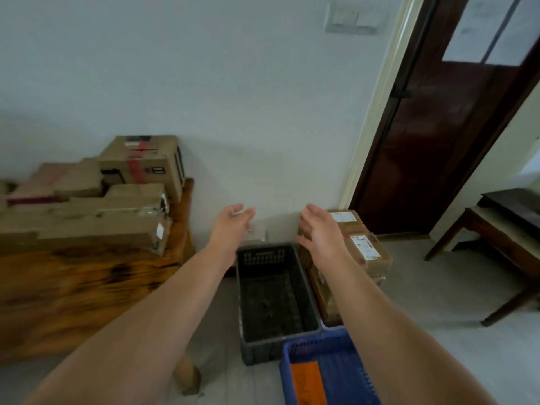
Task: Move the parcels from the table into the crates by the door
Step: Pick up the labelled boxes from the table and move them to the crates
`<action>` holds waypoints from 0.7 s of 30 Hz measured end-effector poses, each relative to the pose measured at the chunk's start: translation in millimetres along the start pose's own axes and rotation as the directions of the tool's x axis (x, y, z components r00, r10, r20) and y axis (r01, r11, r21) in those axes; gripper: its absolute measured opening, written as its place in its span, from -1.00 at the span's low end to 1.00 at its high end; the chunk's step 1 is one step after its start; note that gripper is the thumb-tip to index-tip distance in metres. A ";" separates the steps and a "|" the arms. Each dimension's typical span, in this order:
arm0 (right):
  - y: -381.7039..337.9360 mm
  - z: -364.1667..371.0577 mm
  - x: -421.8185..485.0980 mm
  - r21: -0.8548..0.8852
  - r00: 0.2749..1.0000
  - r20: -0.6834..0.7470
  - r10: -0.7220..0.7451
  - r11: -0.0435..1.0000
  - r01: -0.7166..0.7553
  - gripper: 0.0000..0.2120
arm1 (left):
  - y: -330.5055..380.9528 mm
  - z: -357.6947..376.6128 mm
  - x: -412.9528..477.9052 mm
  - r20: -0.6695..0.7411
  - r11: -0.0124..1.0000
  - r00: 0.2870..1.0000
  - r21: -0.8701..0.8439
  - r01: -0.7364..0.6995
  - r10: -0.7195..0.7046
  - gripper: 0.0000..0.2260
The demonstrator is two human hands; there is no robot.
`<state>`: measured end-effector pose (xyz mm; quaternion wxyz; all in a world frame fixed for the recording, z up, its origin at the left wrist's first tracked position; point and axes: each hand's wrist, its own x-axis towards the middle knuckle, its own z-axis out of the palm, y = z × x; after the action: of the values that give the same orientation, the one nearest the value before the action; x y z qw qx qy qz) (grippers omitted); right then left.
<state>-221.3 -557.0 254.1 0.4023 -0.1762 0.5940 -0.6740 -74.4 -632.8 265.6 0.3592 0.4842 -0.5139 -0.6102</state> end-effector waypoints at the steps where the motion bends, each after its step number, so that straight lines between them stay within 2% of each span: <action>1: 0.7 11.8 -4.3 -0.007 1.000 0.017 -0.011 1.000 0.011 -0.61 | 2.6 -15.1 -4.0 -0.017 1.000 1.000 0.004 0.004 -0.004 -0.61; 9: 27.5 151.2 -61.5 -0.120 0.971 0.235 -0.051 0.990 0.081 -0.71 | 12.5 -171.3 -40.8 -0.246 0.998 0.969 -0.043 -0.050 0.038 -0.59; 13: 51.2 231.3 -101.6 -0.158 0.929 0.367 -0.036 0.982 0.101 -0.90 | 16.9 -266.7 -61.9 -0.329 0.996 0.944 -0.070 -0.059 0.033 -0.60; 16: 73.7 293.3 -133.4 -0.199 0.914 0.405 0.006 0.977 0.081 -0.83 | 22.4 -344.0 -80.0 -0.390 0.996 0.919 -0.039 -0.076 0.054 -0.60; 19: 94.2 353.5 -164.0 -0.217 0.908 0.417 0.032 0.974 0.066 -0.87 | 30.8 -416.5 -91.3 -0.447 0.995 0.890 -0.013 -0.102 0.086 -0.61; 21: 106.5 389.8 -180.4 -0.215 0.901 0.432 0.047 0.975 0.052 -0.81 | 33.6 -459.1 -96.7 -0.477 0.993 0.874 -0.017 -0.113 0.091 -0.61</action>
<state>203.9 -675.1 287.7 0.5015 -0.3664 0.5606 -0.5477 390.8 -677.8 318.6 0.5166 0.5834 -0.4212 -0.4641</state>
